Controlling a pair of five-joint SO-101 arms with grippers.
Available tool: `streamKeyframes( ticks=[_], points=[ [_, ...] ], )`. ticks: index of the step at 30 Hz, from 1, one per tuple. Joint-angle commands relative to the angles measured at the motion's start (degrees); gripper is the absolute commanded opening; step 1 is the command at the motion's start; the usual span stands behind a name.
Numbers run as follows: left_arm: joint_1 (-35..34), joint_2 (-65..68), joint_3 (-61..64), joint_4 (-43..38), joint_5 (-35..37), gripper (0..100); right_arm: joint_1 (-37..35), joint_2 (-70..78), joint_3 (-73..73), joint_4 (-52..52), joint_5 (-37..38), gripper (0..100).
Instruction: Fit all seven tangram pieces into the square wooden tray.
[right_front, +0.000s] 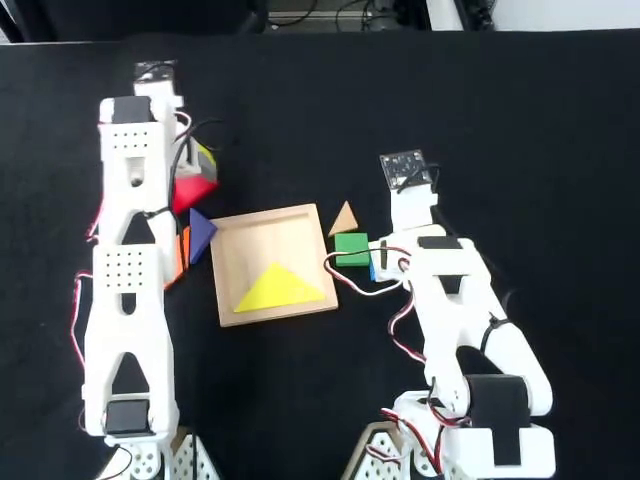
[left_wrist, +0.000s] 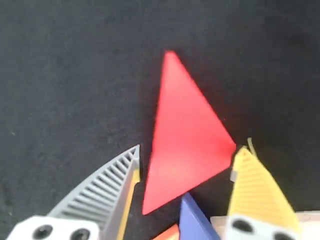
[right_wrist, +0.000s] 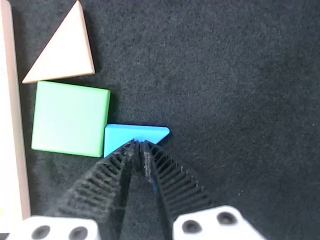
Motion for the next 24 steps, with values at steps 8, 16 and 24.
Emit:
streamKeyframes(
  ticks=[8,16,24],
  points=[
    [0.75,-5.45,1.27,0.35,-9.32,32,-1.41,0.75,-3.56,0.26,0.53,1.5],
    [1.54,-5.27,1.27,-3.16,-17.05,32,-1.41,0.75,-3.47,0.26,0.53,1.2],
    [1.71,-0.18,1.71,-8.62,-9.49,32,-1.41,0.75,-3.38,0.26,0.53,1.2]
  ],
)
